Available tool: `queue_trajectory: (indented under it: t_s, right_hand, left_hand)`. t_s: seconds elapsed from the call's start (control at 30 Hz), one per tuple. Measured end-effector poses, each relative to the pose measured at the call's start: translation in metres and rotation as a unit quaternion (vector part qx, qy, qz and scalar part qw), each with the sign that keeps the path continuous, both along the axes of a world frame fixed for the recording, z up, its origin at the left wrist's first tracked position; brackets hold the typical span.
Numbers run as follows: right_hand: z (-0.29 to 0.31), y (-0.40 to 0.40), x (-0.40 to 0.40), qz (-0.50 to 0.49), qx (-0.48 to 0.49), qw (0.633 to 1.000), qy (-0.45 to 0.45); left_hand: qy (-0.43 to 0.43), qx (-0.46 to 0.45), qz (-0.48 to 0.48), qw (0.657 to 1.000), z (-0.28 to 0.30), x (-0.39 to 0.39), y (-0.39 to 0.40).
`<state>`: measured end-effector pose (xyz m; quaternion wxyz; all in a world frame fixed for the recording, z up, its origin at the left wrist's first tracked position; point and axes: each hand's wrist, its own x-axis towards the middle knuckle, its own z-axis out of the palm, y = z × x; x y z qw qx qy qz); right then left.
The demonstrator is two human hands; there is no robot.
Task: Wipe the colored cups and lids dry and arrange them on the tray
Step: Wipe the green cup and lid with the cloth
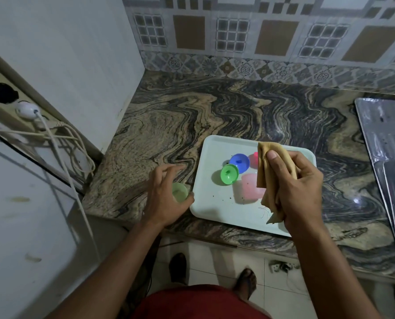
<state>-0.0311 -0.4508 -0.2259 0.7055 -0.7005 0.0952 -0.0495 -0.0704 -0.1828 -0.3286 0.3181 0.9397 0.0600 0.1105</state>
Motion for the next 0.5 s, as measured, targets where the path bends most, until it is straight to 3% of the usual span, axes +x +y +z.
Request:
queue_trajectory:
  t_s: [0.13, 0.3, 0.5]
  right_hand:
    - [-0.004, -0.012, -0.006, -0.015, 0.0, 1.0, 0.004]
    - [-0.009, -0.026, -0.016, -0.035, -0.005, 0.999, 0.007]
    - [-0.006, -0.044, -0.03, -0.07, -0.011, 0.997, 0.014]
  left_hand:
    - [0.01, 0.118, -0.112, 0.987, 0.003, 0.034, -0.025]
    - [0.016, 0.276, -0.234, 0.932, -0.008, 0.067, -0.057]
    - [0.053, 0.353, -0.288, 0.889, -0.013, 0.086, -0.075]
